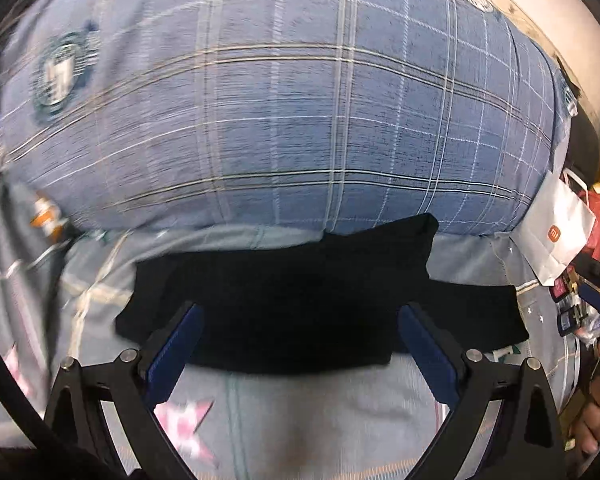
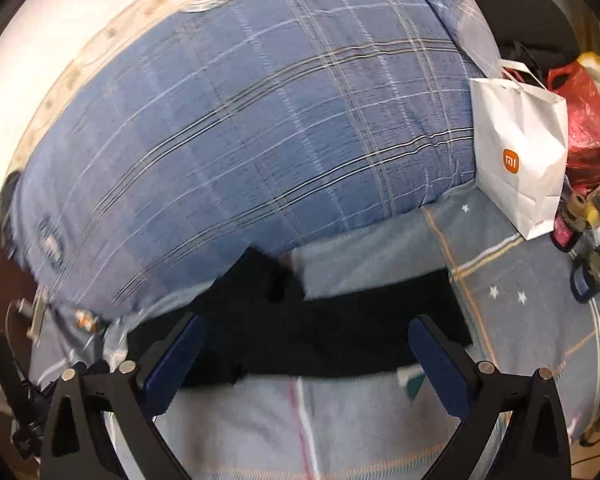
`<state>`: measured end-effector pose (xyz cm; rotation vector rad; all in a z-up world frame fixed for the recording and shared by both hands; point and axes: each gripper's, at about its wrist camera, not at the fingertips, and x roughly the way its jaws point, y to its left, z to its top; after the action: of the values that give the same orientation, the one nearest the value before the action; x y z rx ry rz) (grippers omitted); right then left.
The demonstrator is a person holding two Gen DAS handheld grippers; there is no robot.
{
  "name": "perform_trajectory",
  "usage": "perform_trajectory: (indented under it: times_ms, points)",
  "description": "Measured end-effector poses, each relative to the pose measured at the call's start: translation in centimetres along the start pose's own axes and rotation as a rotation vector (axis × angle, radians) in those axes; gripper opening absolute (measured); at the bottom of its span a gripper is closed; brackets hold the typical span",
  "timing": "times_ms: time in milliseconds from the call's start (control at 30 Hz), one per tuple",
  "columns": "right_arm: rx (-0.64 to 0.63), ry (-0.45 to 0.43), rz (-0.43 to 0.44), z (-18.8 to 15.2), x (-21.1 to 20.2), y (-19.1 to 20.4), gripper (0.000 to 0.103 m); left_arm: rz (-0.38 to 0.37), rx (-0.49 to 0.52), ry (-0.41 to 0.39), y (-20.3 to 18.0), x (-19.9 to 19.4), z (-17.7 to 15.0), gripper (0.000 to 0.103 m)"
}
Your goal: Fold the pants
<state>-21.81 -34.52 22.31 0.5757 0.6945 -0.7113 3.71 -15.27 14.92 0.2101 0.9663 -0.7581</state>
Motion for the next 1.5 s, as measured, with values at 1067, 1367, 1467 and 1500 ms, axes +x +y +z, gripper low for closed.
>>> perform_trajectory:
  times_ms: [1067, 1367, 1467, 1500]
  points:
    - [0.139, 0.116, -0.345, -0.4, 10.5, -3.9, 0.005, -0.005, -0.047, 0.150, 2.6, 6.6, -1.9, 0.097]
    - [0.304, 0.068, -0.132, -8.2, 3.3, -6.4, 0.005, -0.092, -0.060, 0.188, 2.3, 7.0, -2.2, 0.097]
    - [0.339, 0.068, -0.107, -9.5, 2.7, -7.6, 0.005, -0.104, -0.069, 0.187, 2.4, 6.9, -2.2, 0.097]
    - [0.345, 0.061, -0.097, -10.3, 2.1, -7.9, 0.005, -0.107, -0.076, 0.191, 2.5, 6.9, -2.1, 0.097]
